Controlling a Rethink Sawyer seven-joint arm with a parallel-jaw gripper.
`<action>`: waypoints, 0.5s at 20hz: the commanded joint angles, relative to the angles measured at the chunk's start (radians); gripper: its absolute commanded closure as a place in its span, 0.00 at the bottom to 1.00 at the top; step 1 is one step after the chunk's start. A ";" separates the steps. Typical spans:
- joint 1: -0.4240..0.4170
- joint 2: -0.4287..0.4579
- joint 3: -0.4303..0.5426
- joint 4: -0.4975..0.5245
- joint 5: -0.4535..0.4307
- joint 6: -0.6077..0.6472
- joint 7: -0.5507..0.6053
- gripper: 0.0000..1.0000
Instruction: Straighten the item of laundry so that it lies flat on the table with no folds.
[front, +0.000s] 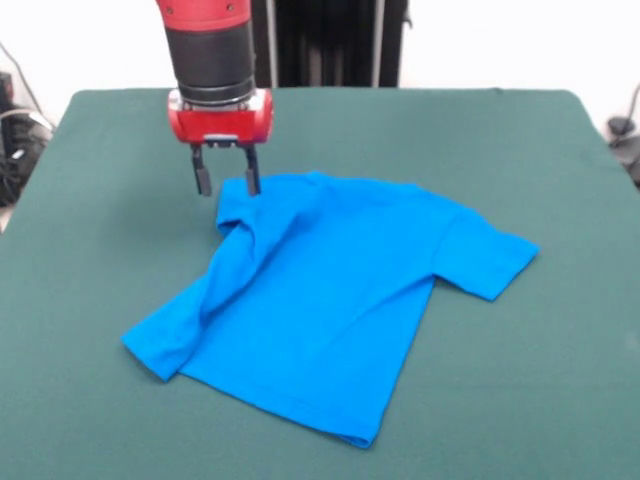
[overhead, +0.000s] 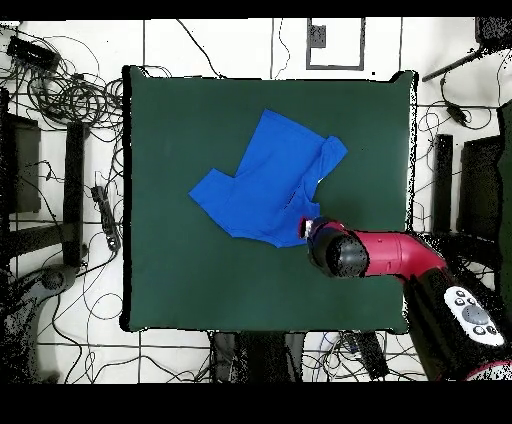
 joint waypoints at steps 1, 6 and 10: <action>0.049 0.081 -0.019 0.047 -0.066 -0.092 0.050 0.00; 0.035 0.117 -0.035 0.041 -0.087 -0.110 0.043 0.00; 0.028 0.127 -0.049 0.043 -0.101 -0.130 0.045 0.00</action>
